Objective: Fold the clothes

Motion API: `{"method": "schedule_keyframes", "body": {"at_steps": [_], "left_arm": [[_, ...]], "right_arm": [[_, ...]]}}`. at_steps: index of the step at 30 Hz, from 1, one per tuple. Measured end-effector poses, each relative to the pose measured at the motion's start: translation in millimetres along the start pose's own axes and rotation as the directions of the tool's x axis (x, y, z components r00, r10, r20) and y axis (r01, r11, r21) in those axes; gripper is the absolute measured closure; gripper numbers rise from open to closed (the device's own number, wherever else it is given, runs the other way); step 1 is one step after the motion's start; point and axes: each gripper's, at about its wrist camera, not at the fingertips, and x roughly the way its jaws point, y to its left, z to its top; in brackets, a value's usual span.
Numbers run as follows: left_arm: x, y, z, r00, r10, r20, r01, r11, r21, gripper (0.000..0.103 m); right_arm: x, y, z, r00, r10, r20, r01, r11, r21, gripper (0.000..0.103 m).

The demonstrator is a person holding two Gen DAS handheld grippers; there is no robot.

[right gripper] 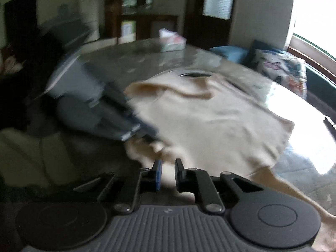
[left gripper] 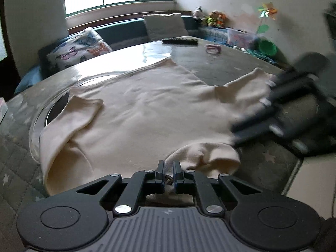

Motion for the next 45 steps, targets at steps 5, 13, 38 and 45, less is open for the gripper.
{"method": "schedule_keyframes", "body": {"at_steps": [5, 13, 38, 45], "left_arm": [[-8.8, 42.5, 4.3, 1.0, 0.008, 0.025, -0.008, 1.0, 0.007, 0.082], [14.0, 106.3, 40.2, 0.964, 0.263, 0.052, -0.26, 0.964, -0.047, 0.049], [114.7, 286.2, 123.1, 0.948, 0.301, 0.107, -0.264, 0.926, -0.27, 0.1], [54.9, 345.8, 92.9, 0.886, 0.451, 0.106, -0.37, 0.827, -0.424, 0.1]], "right_arm": [[24.0, -15.8, 4.5, 0.998, -0.067, 0.0, 0.067, 0.996, 0.065, 0.091], [46.3, -1.4, -4.9, 0.999, -0.036, -0.008, 0.036, 0.999, -0.013, 0.087], [31.8, -32.8, -19.8, 1.0, 0.011, -0.008, -0.011, 1.0, 0.016, 0.081], [26.4, -38.0, -25.8, 1.0, 0.007, -0.011, -0.007, 1.0, -0.003, 0.08]]}}
